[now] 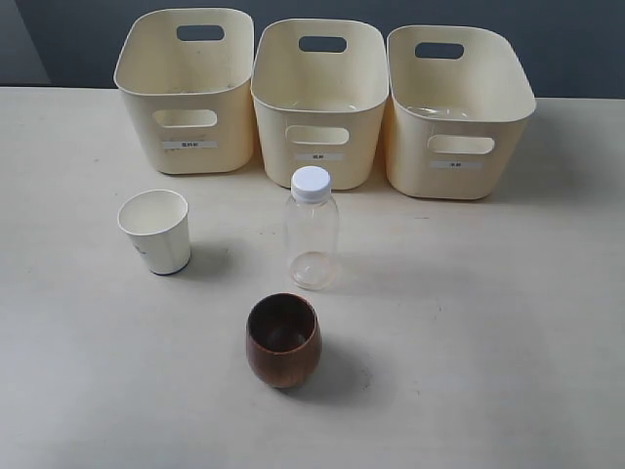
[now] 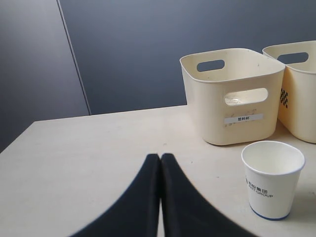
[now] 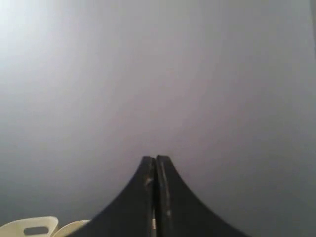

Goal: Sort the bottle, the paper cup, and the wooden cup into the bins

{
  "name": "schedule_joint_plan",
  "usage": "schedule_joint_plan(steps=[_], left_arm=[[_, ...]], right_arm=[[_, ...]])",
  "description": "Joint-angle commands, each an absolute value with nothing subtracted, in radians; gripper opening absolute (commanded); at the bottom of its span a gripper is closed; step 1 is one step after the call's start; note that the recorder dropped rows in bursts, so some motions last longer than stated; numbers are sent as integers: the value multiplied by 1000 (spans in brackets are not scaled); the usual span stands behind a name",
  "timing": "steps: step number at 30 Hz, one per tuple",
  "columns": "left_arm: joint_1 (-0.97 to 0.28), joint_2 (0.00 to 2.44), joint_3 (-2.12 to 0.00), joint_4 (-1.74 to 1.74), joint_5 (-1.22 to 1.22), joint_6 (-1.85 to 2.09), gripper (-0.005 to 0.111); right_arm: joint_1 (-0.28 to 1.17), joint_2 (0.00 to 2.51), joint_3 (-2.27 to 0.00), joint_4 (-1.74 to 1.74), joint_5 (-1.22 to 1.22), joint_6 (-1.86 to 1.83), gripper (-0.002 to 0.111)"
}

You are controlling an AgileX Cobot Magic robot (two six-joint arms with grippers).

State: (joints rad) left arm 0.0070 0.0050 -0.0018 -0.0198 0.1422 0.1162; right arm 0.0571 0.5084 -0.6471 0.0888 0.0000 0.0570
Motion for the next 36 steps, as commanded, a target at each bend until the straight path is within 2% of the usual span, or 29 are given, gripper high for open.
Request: schedule_joint_plan(steps=[1, 10, 16, 22, 29, 36], left_arm=[[7, 0, 0, -13, 135, 114, 0], [7, 0, 0, -13, 135, 114, 0], [7, 0, 0, -13, 135, 114, 0], [7, 0, 0, -13, 135, 114, 0], [7, 0, 0, -13, 135, 114, 0], [7, 0, 0, -13, 135, 114, 0]], right_arm=[[181, 635, -722, 73, 36, -35, -1], [534, 891, -831, 73, 197, -373, -1], [693, 1090, -937, 73, 396, -509, -1], [759, 1246, -1033, 161, 545, -644, -1], [759, 1378, -1089, 399, 737, -904, -1], [759, 1501, -1125, 430, 875, -940, -1]])
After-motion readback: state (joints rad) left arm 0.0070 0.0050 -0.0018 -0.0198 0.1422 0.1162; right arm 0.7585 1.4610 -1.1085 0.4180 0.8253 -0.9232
